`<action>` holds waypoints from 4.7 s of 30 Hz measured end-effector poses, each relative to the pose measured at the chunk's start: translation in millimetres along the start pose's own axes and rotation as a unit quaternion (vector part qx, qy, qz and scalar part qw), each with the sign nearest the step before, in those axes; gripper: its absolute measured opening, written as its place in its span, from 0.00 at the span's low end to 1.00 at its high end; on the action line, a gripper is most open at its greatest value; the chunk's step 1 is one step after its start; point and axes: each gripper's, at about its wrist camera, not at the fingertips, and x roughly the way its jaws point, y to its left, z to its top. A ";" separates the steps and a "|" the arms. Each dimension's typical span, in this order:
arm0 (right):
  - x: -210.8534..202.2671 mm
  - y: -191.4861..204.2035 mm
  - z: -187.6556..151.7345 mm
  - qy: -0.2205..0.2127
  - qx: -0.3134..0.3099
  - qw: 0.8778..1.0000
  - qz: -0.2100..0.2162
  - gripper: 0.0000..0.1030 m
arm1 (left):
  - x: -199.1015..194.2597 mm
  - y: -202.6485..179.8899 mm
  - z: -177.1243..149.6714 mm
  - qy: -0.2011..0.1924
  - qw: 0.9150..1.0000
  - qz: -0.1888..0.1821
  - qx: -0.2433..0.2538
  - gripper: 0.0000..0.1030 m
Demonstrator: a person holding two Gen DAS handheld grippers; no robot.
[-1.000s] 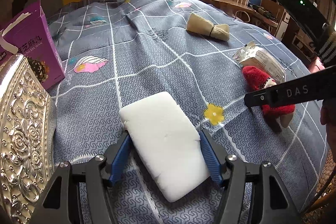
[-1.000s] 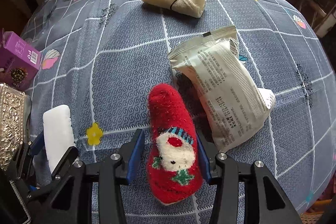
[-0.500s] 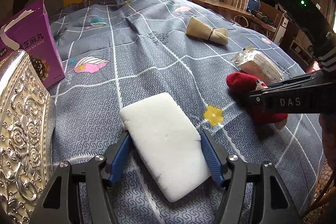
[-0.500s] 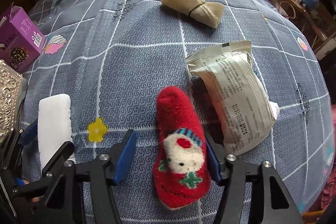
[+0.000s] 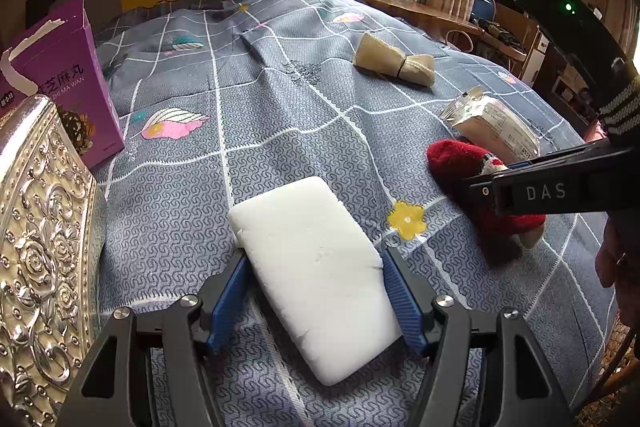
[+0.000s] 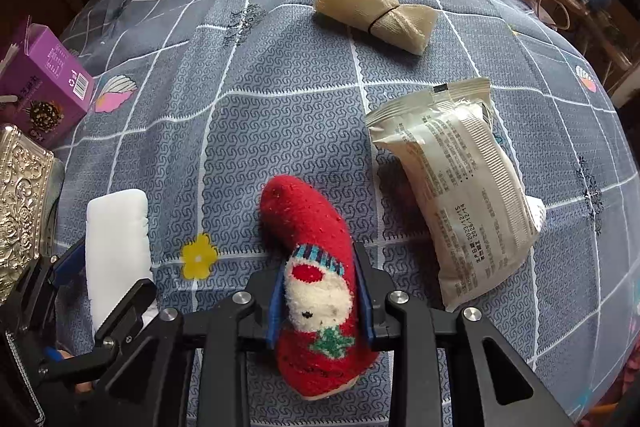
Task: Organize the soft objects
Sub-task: 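Grasp the red Santa sock with the right tool, then carry the white sponge into the tray with the left tool while the right tool holds the sock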
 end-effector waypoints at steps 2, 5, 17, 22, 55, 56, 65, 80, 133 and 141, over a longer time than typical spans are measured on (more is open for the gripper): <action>-0.4 0.1 0.7 -0.001 -0.006 1.000 -0.004 0.30 | 0.0 -0.5 1.3 0.004 1.000 0.001 0.001 0.65; 1.6 7.5 0.7 -0.001 -0.011 1.000 -0.008 0.30 | 0.6 -3.3 7.9 0.021 1.000 0.004 0.002 0.60; -1.2 24.0 -3.5 -0.009 -0.040 0.999 -0.024 0.30 | -14.6 11.7 122.2 0.036 0.998 0.016 -0.042 0.57; 0.7 27.3 -5.6 -0.012 -0.049 0.998 -0.029 0.30 | -21.2 50.6 184.2 0.029 0.997 0.037 -0.064 0.58; -9.3 71.5 -27.5 -0.032 -0.106 0.991 -0.071 0.31 | -200.4 265.5 16.9 -0.087 0.953 0.225 -0.184 0.58; -10.5 72.6 -28.9 -0.033 -0.107 0.991 -0.072 0.31 | -203.6 260.9 11.2 -0.090 0.953 0.227 -0.181 0.58; -15.5 79.4 -34.7 -0.037 -0.118 0.989 -0.083 0.31 | -224.4 239.6 -22.2 -0.103 0.954 0.225 -0.172 0.58; -17.6 80.0 -35.1 -0.040 -0.124 0.988 -0.088 0.31 | -235.8 237.6 -69.4 -0.085 0.953 0.218 -0.194 0.58; -17.9 81.5 -36.8 -0.043 -0.143 0.983 -0.106 0.29 | -210.5 396.9 -142.9 -0.005 0.899 0.260 -0.352 0.80; -15.9 80.2 -34.7 -0.043 -0.144 0.983 -0.109 0.29 | -236.0 356.3 -159.7 -0.027 0.891 0.284 -0.352 0.80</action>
